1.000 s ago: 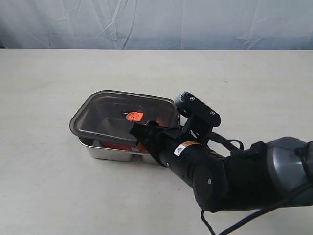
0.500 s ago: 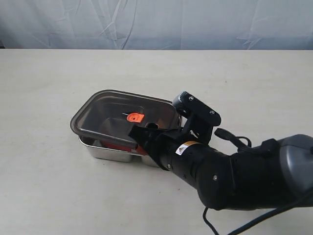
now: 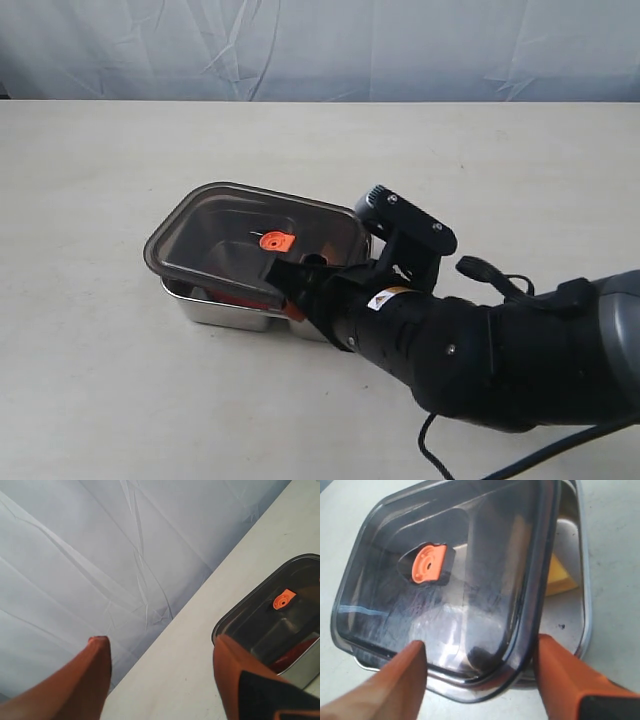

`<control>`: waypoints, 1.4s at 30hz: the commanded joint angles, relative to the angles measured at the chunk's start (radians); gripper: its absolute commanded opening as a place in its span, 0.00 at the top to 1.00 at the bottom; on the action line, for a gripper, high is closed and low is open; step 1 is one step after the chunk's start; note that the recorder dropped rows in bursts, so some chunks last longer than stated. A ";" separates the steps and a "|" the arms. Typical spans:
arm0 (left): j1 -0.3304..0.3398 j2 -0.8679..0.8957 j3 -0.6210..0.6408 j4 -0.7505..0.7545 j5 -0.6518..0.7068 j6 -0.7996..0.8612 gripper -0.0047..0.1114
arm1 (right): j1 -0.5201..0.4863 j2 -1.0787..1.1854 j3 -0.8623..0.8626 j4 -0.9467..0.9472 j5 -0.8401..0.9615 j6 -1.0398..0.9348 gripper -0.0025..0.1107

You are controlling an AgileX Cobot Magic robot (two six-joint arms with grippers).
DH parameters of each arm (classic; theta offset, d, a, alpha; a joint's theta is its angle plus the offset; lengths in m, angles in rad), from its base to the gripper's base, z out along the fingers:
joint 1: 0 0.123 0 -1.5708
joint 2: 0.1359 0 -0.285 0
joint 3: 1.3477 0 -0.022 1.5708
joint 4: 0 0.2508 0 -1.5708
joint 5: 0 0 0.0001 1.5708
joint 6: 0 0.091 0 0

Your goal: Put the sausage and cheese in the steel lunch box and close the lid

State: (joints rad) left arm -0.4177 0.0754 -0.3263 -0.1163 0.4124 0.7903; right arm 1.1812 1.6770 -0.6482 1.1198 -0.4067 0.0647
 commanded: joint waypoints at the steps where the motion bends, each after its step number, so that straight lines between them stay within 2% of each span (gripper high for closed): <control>1: -0.005 -0.006 -0.002 -0.013 0.001 -0.004 0.47 | -0.006 -0.008 0.008 0.032 0.043 -0.055 0.45; 21: -0.005 -0.006 -0.002 -0.017 0.001 -0.004 0.47 | -0.006 -0.131 0.076 0.073 0.060 -0.137 0.45; 24: -0.005 -0.006 -0.002 -0.060 0.003 -0.004 0.47 | -0.006 -0.143 0.076 0.075 0.068 -0.150 0.45; 31: -0.005 -0.006 -0.002 -0.279 0.073 -0.006 0.47 | -0.006 -0.200 0.076 0.075 0.142 -0.235 0.45; 42: -0.005 -0.006 -0.002 -0.379 0.073 -0.005 0.47 | -0.006 -0.302 0.078 0.078 0.158 -0.333 0.50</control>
State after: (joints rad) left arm -0.4177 0.0747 -0.3263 -0.4594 0.4896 0.7903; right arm 1.1812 1.3996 -0.5784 1.1994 -0.2542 -0.2348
